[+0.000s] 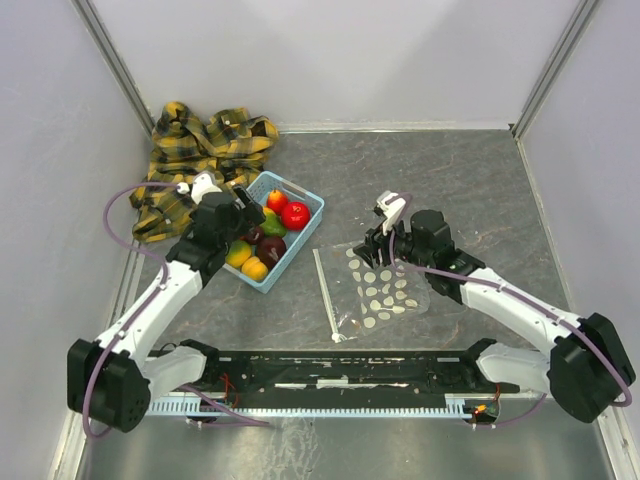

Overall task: Open the zip-top bag and remove the fake food
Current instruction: Reset both arms

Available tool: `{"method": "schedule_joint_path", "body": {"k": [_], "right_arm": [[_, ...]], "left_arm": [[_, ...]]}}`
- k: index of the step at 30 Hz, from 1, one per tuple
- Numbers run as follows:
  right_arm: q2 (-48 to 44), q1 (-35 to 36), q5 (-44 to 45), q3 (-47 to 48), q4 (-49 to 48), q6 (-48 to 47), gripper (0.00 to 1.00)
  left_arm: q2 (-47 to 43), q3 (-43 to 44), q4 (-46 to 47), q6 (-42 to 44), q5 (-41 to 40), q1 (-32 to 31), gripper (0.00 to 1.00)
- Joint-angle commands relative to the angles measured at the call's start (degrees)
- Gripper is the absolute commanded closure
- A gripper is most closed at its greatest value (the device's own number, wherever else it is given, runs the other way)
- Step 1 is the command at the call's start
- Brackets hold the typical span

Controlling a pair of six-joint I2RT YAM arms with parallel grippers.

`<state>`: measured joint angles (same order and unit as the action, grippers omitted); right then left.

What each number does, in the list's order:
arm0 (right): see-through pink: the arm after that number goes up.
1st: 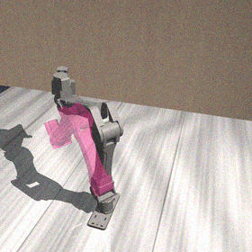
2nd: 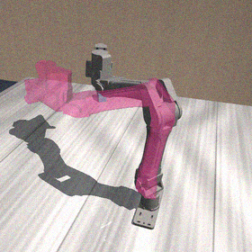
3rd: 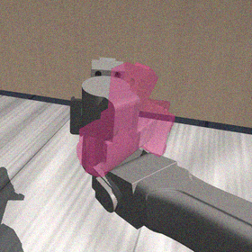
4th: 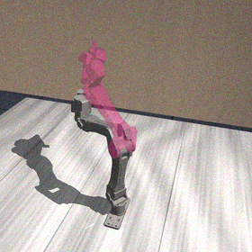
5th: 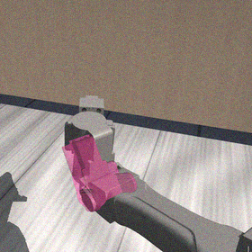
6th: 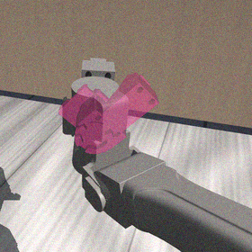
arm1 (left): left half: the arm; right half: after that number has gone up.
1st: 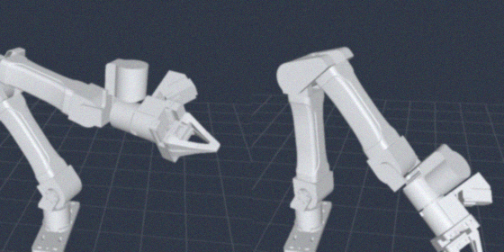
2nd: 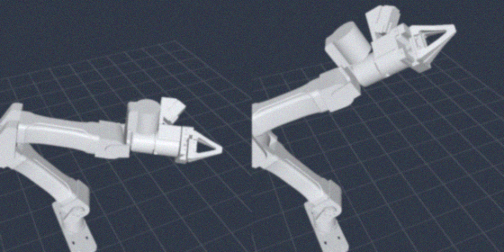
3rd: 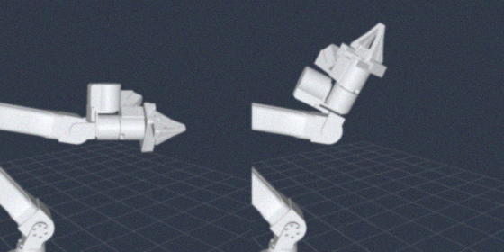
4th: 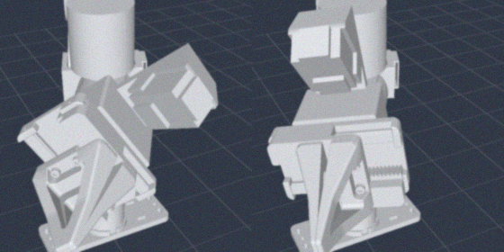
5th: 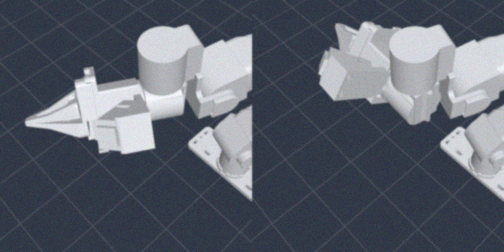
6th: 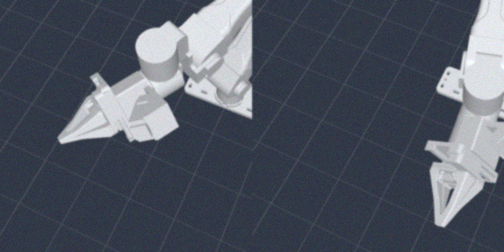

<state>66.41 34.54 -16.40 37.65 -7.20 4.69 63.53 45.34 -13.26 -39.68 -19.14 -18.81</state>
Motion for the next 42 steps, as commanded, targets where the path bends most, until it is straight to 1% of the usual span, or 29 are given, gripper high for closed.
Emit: {"method": "schedule_joint_path", "body": {"k": [1,3,5,7,8,9,11,13,16,18,21,24,27,29,30,33,36,42], "right_arm": [[-3.1,0.0,3.5,-0.2,-1.1,0.5,0.35],[-4.3,0.0,6.0,-0.6,-1.0,0.5,0.29],[-5.8,-0.1,8.7,-1.7,-1.5,0.7,0.17],[-7.5,-0.1,11.2,-2.3,-1.5,1.2,0.03],[-8.3,-0.5,12.1,-2.4,-1.5,2.1,0.00],[-8.9,-0.9,14.3,-2.2,-1.3,4.8,0.01],[-10.2,-2.2,19.4,0.0,2.9,12.3,0.01],[-10.7,-4.0,20.2,3.7,7.2,14.7,0.01],[-10.2,-4.2,27.7,11.8,16.6,15.8,0.01],[-9.3,-4.2,30.3,18.0,22.0,13.6,0.01],[-8.3,-4.2,28.6,24.9,24.8,11.4,0.01],[-5.3,-4.2,27.6,32.3,29.4,11.1,0.01],[-2.2,-4.2,30.9,39.8,34.2,12.4,0.01],[-1.0,-4.1,35.4,42.8,36.9,14.8,0.01],[-0.9,-4.1,37.9,43.9,38.1,16.2,0.01],[-1.8,-4.1,41.2,44.7,38.8,17.2,0.01],[-4.0,-4.1,43.0,42.8,36.5,15.7,0.01],[-5.3,-4.1,45.4,40.8,36.8,12.0,0.01]], "left_arm": [[-4.3,-1.2,4.2,-1.1,3.1,0.3,0.01],[-5.7,-2.1,5.4,-0.7,4.7,0.3,0.01],[-7.1,-2.8,6.4,0.1,6.5,0.2,0.01],[-8.5,-3.3,7.4,1.9,8.8,0.3,0.01],[-9.4,-3.7,8.4,3.0,10.5,0.3,0.01],[-10.3,-4.1,9.4,4.2,12.3,0.3,0.01],[-12.2,-4.6,11.8,6.9,17.3,0.3,0.01],[-13.6,-4.3,13.4,9.2,21.8,0.2,0.01],[-15.0,-1.2,13.5,13.3,27.0,0.3,0.01],[-14.6,2.9,10.4,16.3,28.1,0.2,0.01],[-13.5,10.8,5.5,20.1,27.6,0.3,0.01],[-12.4,16.8,2.0,22.1,27.1,0.3,0.01],[-11.6,21.0,-0.6,22.4,27.3,0.3,0.01],[-11.1,22.6,-1.8,22.5,27.9,0.3,0.01],[-11.0,23.0,-2.2,22.3,28.2,0.3,0.01],[-10.9,23.6,-2.3,21.5,28.9,0.3,0.01],[-10.4,24.3,-2.7,20.6,29.8,0.3,0.01],[-10.0,25.9,-4.2,19.5,30.6,0.3,0.01]]}}
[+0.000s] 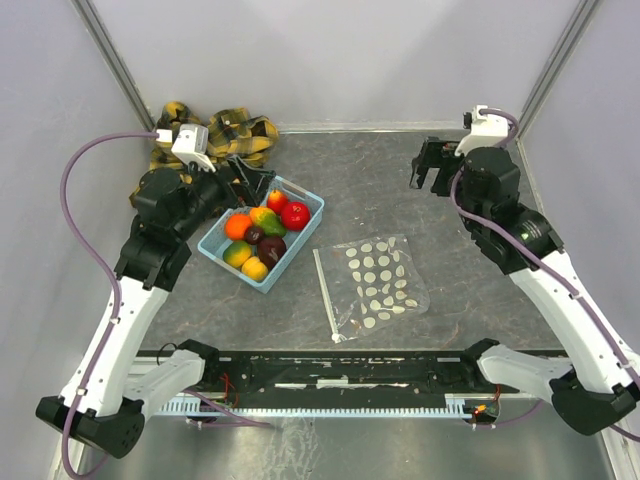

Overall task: Open the zip-top bag and remove the fake food
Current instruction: Reset both arms

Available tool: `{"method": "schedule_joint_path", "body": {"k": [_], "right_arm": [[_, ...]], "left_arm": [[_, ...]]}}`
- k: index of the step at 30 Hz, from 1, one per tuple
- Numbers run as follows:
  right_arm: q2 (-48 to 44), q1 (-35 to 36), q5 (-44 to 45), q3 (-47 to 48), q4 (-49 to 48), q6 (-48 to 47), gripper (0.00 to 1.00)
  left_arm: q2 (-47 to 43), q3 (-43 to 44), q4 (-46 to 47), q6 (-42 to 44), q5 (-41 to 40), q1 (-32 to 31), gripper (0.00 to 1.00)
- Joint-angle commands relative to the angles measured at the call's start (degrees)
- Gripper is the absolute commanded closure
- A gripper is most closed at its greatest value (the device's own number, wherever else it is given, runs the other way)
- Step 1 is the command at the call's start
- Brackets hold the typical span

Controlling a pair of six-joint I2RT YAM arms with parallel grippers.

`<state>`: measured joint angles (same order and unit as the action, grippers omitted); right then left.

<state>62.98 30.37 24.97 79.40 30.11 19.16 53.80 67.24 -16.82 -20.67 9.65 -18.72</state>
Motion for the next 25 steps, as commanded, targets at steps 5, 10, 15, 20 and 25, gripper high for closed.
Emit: {"method": "schedule_joint_path", "body": {"k": [5,10,15,20,25], "right_arm": [[-3.2,0.1,4.1,-5.3,-3.2,-5.2,0.01],[-3.9,0.1,2.1,-6.8,-4.6,-8.0,0.01],[-4.7,0.1,1.7,-8.2,-5.6,-8.7,0.01],[-4.8,0.0,3.0,-8.1,-5.5,-8.7,0.01],[-5.2,0.1,3.8,-8.6,-5.5,-7.9,0.01]], "left_arm": [[-1.0,3.6,-2.6,0.9,2.2,0.2,0.01],[-0.1,2.2,-0.6,0.3,3.0,0.2,0.01],[0.8,1.5,0.8,-0.2,4.0,0.2,0.01],[0.5,1.0,1.0,0.2,3.6,0.2,0.01],[0.2,0.2,1.1,0.4,4.0,0.2,0.01]]}}
